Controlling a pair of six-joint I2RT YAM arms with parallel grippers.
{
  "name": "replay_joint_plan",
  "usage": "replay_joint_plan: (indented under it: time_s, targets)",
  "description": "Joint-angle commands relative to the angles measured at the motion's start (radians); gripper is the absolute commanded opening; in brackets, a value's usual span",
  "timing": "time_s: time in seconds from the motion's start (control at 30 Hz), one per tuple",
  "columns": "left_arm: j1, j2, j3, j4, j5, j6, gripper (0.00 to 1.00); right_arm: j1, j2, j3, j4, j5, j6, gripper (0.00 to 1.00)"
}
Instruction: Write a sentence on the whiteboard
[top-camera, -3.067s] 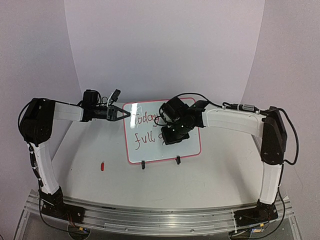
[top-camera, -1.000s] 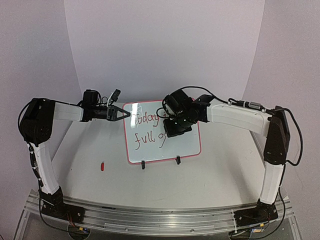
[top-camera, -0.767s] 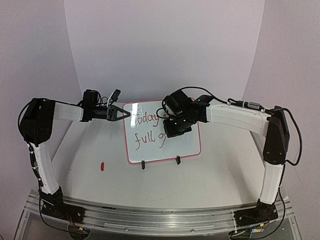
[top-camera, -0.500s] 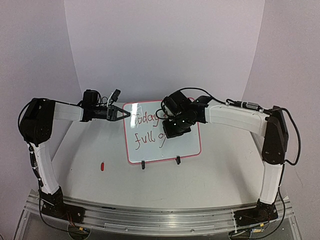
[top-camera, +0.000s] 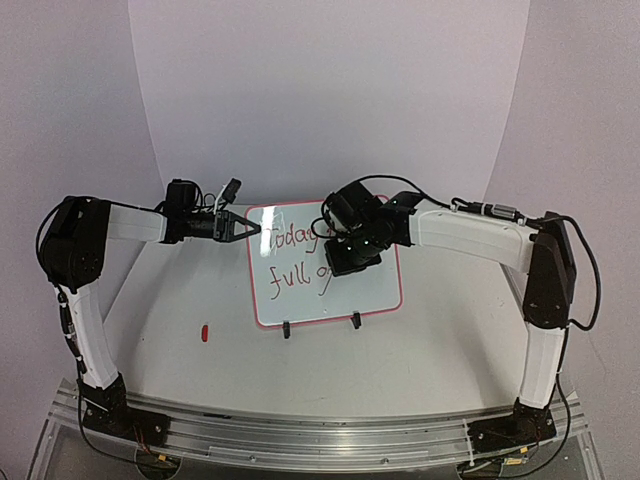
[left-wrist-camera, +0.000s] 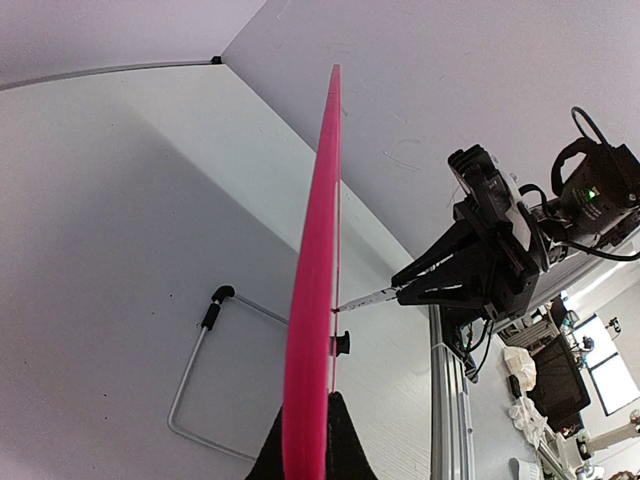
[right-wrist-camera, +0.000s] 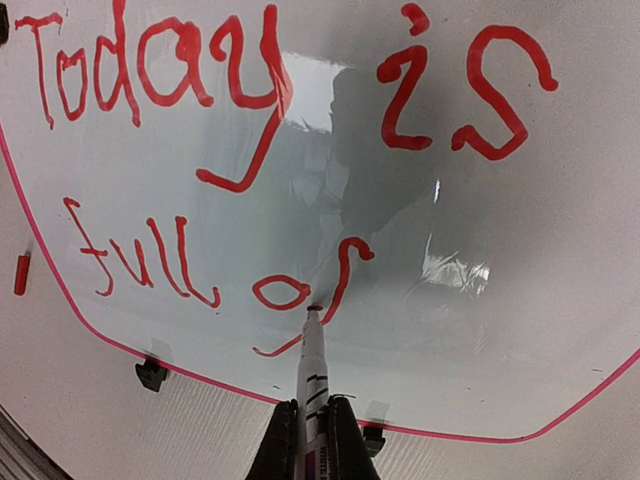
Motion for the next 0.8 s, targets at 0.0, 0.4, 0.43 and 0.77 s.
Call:
replay_joint_plan:
  time_s: [0.0,0.4,0.43,0.77]
  targets:
    - [-0.014,0.026,-0.011,-0.015,-0.141,0.112,0.0,-0.018,0.004,-0.008,0.032,0.082,0.021,0.0]
    - [-0.015,0.024,-0.013,-0.015,-0.142,0.114,0.0,-0.031,-0.031,-0.048,0.009,0.132,0.03,0.0]
    - [-0.014,0.025,-0.013,-0.015,-0.142,0.114,0.0,-0.031,-0.033,-0.048,0.007,0.136,0.03,0.0]
    - [-0.016,0.024,-0.013,-0.015,-0.14,0.114,0.0,-0.032,-0.035,-0.042,0.002,0.145,0.029,0.0]
